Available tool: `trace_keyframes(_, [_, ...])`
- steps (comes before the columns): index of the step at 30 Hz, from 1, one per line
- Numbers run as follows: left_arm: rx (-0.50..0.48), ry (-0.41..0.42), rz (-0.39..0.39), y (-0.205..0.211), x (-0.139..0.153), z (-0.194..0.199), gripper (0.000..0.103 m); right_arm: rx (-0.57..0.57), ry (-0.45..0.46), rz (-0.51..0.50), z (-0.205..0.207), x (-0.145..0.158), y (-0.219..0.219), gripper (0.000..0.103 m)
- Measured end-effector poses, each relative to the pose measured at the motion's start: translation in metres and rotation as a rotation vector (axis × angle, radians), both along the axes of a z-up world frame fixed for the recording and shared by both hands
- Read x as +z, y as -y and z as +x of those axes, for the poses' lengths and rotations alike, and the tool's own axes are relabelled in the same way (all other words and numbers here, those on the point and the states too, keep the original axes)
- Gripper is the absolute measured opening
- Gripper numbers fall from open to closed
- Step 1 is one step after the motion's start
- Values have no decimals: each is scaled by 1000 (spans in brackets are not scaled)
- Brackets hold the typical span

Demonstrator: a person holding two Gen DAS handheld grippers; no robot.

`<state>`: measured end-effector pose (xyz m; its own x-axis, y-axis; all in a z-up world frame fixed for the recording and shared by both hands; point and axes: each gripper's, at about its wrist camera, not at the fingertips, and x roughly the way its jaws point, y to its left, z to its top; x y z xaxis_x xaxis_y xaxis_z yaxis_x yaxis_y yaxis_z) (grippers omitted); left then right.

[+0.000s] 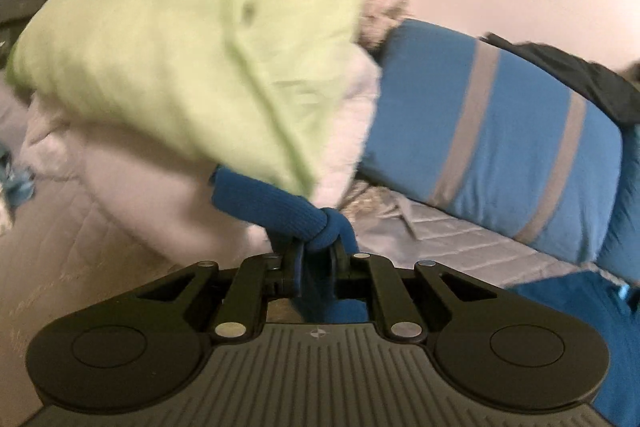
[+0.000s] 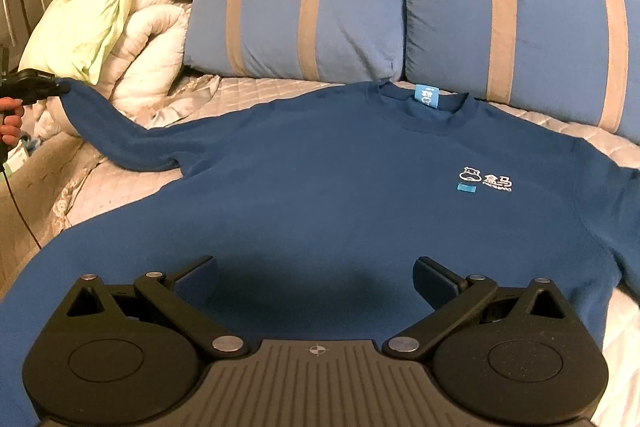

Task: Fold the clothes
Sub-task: 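Grasp the sleeve cuff with the left gripper and lift it, then carry the held sleeve across the chest with the left gripper and release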

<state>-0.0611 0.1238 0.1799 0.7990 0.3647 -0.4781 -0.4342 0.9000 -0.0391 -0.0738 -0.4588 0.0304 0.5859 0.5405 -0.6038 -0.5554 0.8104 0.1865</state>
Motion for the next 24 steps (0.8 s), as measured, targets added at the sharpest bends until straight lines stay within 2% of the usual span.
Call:
trace_keyframes(4, [-56, -14, 49, 23, 2, 15, 12, -81, -31, -26, 5, -3, 2, 103])
trace_keyframes(10, [-141, -24, 44, 50, -1, 31, 12, -162, -44, -56, 9, -4, 4, 103])
trace_keyframes(17, [-262, -36, 88, 94, 0, 41, 12, -177, -33, -82, 8, -4, 2, 103])
trace_keyframes(24, [-362, -33, 137, 139, 3, 51, 11, -187, -73, -71, 12, -6, 5, 103])
